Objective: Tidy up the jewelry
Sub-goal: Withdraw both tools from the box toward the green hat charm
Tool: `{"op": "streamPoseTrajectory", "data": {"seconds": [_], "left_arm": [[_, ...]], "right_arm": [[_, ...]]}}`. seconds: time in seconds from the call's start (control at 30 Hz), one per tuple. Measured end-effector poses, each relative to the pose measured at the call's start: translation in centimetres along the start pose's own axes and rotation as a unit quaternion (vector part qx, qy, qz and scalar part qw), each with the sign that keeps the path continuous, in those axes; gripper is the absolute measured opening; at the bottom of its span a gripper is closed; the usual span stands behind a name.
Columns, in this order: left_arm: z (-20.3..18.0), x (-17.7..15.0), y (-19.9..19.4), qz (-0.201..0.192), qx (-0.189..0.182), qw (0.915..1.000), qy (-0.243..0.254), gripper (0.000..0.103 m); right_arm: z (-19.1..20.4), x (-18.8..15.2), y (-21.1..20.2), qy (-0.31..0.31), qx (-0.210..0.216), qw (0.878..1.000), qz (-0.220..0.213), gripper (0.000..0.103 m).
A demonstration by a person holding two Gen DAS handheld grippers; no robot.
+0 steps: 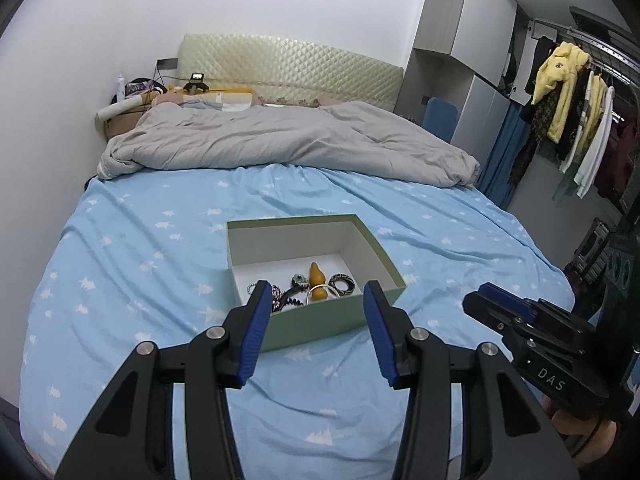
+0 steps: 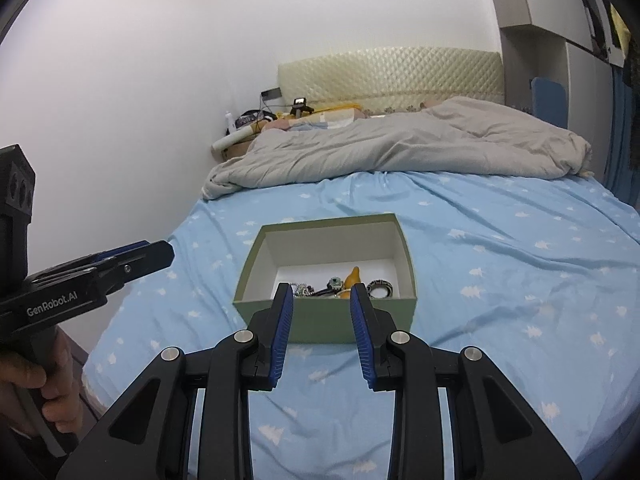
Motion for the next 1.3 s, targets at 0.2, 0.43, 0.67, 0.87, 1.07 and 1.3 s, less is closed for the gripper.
{"op": "streamPoseTrajectory", "data": {"seconds": [0.2,0.43,0.67,0.87,1.07,1.3], "left_arm": [[-0.9,-2.3,-1.1,-0.006,-0.016,0.9998,-0.010,0.048],[-2.1,-5.3,-0.9,0.010,-0.022,0.9995,-0.018,0.048],[-2.4,-7.6,-0.7,0.017,-0.005,0.9997,-0.019,0.048],[-2.8,-8.8,1.1,0.026,-0.007,0.9992,-0.029,0.048],[-2.8,-9.3,3.1,0.043,-0.003,0.9989,-0.016,0.048],[-1.7,-9.5,5.6,0.061,-0.001,0.9978,-0.025,0.048]], "right_arm": [[-1.0,-2.7,-2.4,0.003,-0.002,1.000,-0.012,0.029],[-2.1,-5.5,-4.1,0.009,-0.007,1.000,-0.019,0.029],[-3.6,-7.4,-4.4,0.020,-0.009,0.999,-0.028,0.030],[-4.3,-8.9,-2.9,0.016,-0.022,0.999,-0.034,0.030],[-5.3,-9.5,-0.7,0.025,-0.028,0.999,-0.015,0.030],[-6.8,-9.6,2.3,0.035,-0.035,0.999,0.004,0.033]]}}
Point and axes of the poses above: each gripper's, at about its wrist camera, not at the fingertips, and y roughly the way its jaws point, z to its left, x to its top, the point moved 2 cm from there along y, roughly the way its jaws point, and after that the axes turned 13 degrees about y, right-handed, at the moved point
